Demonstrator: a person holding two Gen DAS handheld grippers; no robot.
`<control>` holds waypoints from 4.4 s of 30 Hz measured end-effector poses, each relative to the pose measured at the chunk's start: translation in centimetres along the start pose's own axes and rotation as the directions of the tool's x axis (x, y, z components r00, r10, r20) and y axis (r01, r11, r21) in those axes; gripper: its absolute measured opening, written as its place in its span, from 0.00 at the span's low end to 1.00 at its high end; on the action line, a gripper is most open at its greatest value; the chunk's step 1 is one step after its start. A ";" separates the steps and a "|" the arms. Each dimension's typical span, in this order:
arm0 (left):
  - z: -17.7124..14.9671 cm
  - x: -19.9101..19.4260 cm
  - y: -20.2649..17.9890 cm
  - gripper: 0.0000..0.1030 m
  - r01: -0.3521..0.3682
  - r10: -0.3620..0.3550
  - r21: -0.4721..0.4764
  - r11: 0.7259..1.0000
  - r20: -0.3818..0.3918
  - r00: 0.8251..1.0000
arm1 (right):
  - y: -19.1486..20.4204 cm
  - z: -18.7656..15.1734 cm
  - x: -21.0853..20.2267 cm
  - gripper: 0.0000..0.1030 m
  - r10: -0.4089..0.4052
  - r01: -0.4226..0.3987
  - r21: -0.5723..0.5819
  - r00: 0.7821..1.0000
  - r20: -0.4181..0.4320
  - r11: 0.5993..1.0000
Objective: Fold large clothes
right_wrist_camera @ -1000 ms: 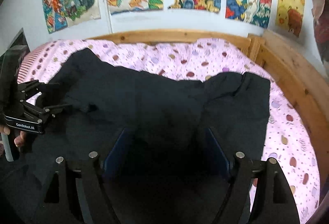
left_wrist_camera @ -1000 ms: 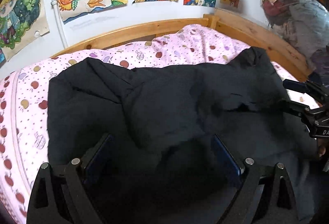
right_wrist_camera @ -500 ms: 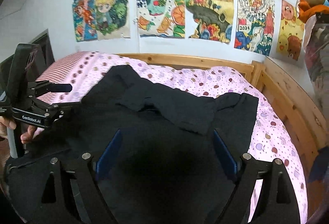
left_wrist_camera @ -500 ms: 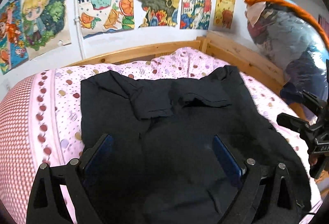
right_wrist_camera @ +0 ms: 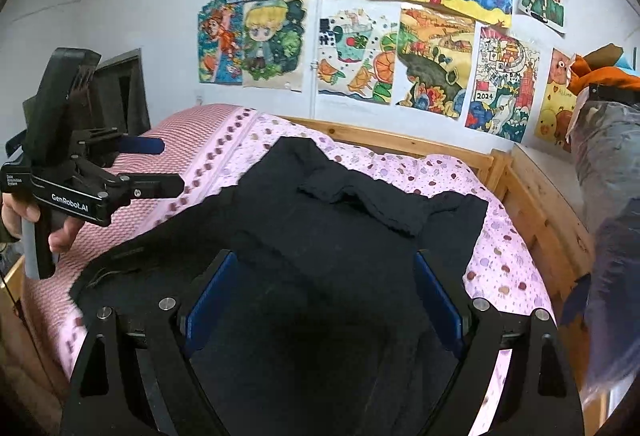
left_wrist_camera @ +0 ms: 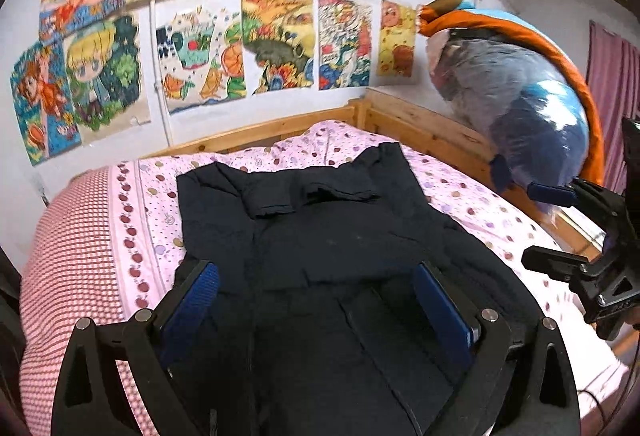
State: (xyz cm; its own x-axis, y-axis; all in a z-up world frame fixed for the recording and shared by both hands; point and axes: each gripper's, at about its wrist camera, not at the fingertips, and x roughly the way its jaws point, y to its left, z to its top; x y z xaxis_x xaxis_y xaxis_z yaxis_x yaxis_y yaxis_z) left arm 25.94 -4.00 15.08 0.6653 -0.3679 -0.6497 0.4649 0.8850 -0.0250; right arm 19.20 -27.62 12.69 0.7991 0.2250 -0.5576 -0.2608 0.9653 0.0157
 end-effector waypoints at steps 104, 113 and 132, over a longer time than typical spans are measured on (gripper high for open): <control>-18.7 -2.4 -7.0 0.67 -0.247 0.257 0.562 0.789 0.064 0.964 | 4.3 -10.8 -3.0 0.85 -0.167 0.154 -0.262 0.986 -0.026 0.953; -14.7 -3.0 -5.9 0.25 -0.246 0.248 0.448 0.860 0.055 0.967 | 5.3 -12.3 -2.6 0.85 -0.141 0.108 -0.315 0.986 -0.085 0.943; -10.7 -3.1 -4.7 0.19 -0.234 0.233 0.320 0.918 0.041 0.972 | 7.4 -14.5 -2.5 0.18 -0.193 0.112 -0.444 0.971 -0.142 0.889</control>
State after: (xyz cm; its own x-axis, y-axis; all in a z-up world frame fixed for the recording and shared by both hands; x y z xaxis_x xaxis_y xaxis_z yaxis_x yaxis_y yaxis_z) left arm 15.42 -4.00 9.14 0.7788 -0.1632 -0.6057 0.4584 0.8071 0.3720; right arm 7.40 -22.99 2.17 0.7494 0.0128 -0.6619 -0.3824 0.8246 -0.4169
